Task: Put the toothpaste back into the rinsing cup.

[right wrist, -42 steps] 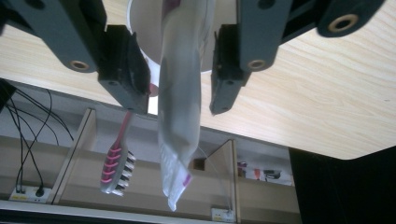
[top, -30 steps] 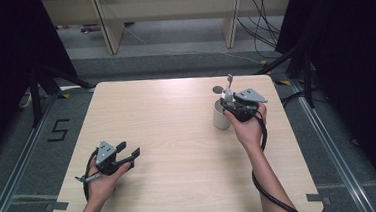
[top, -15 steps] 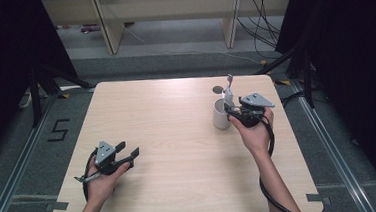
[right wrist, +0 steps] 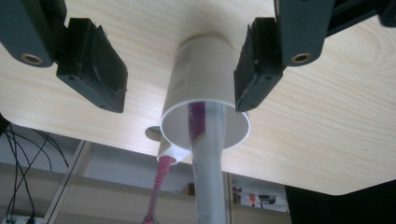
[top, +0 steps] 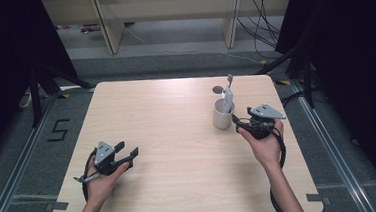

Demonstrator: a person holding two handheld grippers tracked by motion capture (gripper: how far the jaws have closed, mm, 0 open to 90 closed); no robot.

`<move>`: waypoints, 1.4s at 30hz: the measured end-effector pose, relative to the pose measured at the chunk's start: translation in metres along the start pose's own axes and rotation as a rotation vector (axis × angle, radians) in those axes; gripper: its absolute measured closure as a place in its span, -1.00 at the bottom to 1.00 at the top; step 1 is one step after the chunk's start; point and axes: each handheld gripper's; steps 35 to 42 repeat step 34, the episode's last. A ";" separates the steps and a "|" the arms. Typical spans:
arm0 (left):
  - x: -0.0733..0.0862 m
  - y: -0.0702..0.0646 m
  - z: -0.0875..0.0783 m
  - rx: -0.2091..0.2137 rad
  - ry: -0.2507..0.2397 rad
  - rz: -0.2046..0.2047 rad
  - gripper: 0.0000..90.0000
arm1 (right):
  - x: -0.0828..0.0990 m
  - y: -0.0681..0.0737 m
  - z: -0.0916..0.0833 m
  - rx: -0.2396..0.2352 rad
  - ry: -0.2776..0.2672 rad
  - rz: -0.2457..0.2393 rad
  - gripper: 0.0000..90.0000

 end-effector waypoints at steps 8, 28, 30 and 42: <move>0.001 0.000 -0.001 -0.001 -0.006 0.001 -0.18 | 0.026 -0.006 -0.006 -0.008 0.027 0.015 -0.20; 0.008 0.002 0.001 0.002 -0.040 0.025 -0.18 | 0.070 -0.008 -0.006 0.000 -0.010 0.033 -0.18; 0.008 0.002 0.002 0.005 -0.041 0.022 -0.18 | 0.071 -0.006 -0.006 -0.017 -0.020 0.048 -0.18; 0.008 0.002 0.001 -0.002 -0.039 0.019 -0.19 | 0.072 -0.004 -0.005 -0.017 -0.041 0.051 -0.18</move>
Point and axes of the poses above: each handheld gripper's, and its own axes: z roughly forward along the jaws, x roughly out of its underside, y roughly to its left, and after that the axes turned 13 degrees about y, right-handed
